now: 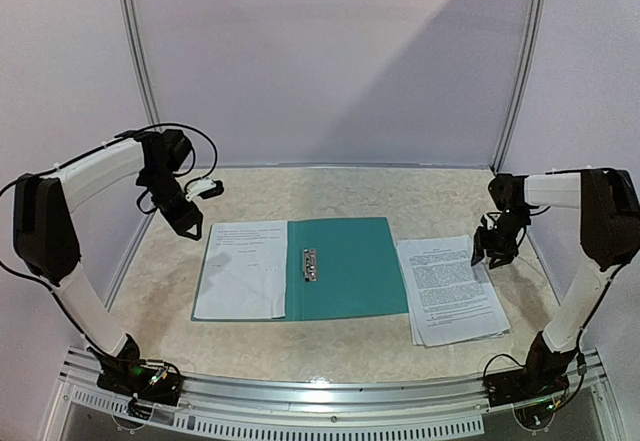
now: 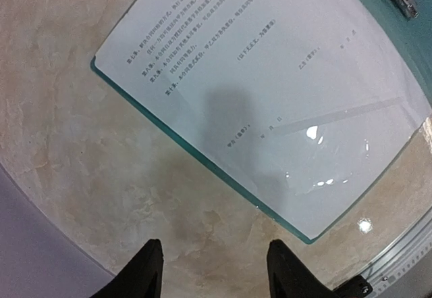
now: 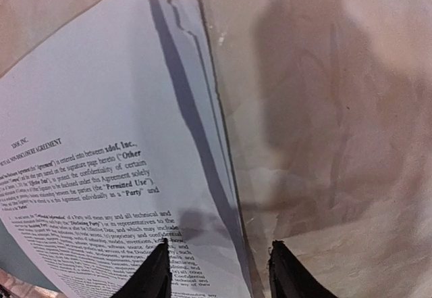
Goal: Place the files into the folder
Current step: Pick up the file from the center of the board.
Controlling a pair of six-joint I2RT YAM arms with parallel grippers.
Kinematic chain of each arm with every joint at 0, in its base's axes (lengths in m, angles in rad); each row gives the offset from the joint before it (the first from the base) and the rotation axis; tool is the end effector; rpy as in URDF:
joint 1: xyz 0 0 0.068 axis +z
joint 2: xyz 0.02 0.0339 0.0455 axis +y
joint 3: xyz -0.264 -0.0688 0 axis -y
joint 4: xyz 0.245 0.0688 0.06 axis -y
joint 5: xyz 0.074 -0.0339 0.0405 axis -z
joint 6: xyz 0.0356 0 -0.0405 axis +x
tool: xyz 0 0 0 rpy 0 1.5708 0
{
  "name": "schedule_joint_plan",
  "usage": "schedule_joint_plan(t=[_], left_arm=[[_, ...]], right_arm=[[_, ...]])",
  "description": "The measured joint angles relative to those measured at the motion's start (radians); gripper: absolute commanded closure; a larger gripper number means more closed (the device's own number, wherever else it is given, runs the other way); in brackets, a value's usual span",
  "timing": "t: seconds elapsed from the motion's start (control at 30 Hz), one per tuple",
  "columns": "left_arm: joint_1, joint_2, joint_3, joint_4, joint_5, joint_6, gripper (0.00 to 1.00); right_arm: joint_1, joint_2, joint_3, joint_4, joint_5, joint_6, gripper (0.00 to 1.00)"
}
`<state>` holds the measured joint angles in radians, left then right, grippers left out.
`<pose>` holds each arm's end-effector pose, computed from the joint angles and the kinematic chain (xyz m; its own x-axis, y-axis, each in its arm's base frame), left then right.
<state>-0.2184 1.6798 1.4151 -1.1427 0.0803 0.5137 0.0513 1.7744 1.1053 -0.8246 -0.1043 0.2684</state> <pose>0.3105 -0.0718 0.2617 -0.7265 0.6630 -0.1806 0.6725 0.7400 0.0110 0.3106 0.0197 0.1581 -0.9757 0.2140 -0.0467 0.2072 0.9709 0.1205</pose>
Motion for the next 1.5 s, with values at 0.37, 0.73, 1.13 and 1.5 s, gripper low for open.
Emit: schedule_joint_plan(t=[0.37,0.73,1.13,1.5], left_arm=[[-0.002,0.002,0.000,0.000,0.006,-0.003,0.46],[-0.002,0.002,-0.001,0.001,0.008,-0.003,0.46],[-0.002,0.002,-0.011,0.002,0.008,-0.002,0.46],[-0.063,0.002,0.001,-0.008,-0.013,0.003,0.47]], right_arm=[[0.000,-0.023,-0.036,0.034,-0.117,0.000,0.71],[0.000,-0.059,-0.057,0.062,-0.248,0.006,0.75],[0.000,0.022,-0.066,0.089,-0.333,-0.016,0.68],[-0.013,-0.005,-0.027,0.053,-0.264,-0.042,0.61]])
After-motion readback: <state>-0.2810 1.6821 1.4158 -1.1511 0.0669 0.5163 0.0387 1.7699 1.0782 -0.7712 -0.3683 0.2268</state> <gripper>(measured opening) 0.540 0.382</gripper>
